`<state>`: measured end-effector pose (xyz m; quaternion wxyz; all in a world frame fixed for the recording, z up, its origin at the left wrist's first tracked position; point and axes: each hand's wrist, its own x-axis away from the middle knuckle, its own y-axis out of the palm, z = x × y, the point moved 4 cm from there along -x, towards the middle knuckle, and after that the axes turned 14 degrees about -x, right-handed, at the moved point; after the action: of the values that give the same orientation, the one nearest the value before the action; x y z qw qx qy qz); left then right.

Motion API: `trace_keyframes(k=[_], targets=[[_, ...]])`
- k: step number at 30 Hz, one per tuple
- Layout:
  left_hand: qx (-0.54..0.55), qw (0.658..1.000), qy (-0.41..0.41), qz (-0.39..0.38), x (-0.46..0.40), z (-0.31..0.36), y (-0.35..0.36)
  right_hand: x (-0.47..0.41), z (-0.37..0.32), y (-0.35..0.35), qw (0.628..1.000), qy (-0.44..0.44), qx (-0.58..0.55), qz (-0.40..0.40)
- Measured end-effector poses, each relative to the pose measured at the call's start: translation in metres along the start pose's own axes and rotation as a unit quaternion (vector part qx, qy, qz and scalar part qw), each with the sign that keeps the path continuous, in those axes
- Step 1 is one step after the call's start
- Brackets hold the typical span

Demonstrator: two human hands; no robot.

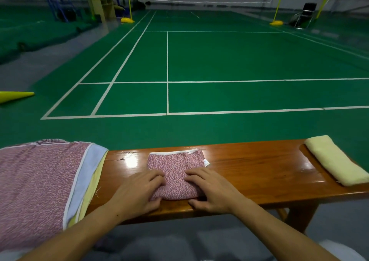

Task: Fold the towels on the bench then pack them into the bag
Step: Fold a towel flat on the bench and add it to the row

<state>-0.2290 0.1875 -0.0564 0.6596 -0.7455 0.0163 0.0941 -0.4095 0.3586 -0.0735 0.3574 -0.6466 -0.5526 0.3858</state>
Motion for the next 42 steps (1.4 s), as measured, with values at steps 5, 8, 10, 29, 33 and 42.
trace_keyframes(k=[5,8,10,29,33,42], targets=[[0.074,0.996,-0.054,-0.003,-0.004,-0.008,-0.009,-0.003,0.000,-0.006,0.999,-0.016,0.023,0.018],[0.104,0.991,-0.089,-0.010,-0.005,-0.014,-0.013,-0.003,0.003,-0.013,0.998,0.015,-0.018,0.051],[0.092,0.993,-0.077,0.002,-0.004,-0.013,-0.013,-0.002,0.004,-0.017,0.994,0.041,-0.055,0.085],[0.292,0.928,-0.225,0.055,-0.015,-0.038,-0.011,-0.010,0.028,-0.023,0.894,0.194,-0.336,0.225],[0.167,0.949,-0.264,-0.036,-0.022,-0.042,0.007,-0.018,0.035,-0.014,0.919,0.213,-0.244,0.225],[-0.011,0.987,-0.162,0.006,-0.027,-0.002,0.007,-0.034,-0.002,-0.015,0.985,0.081,0.054,0.140]])
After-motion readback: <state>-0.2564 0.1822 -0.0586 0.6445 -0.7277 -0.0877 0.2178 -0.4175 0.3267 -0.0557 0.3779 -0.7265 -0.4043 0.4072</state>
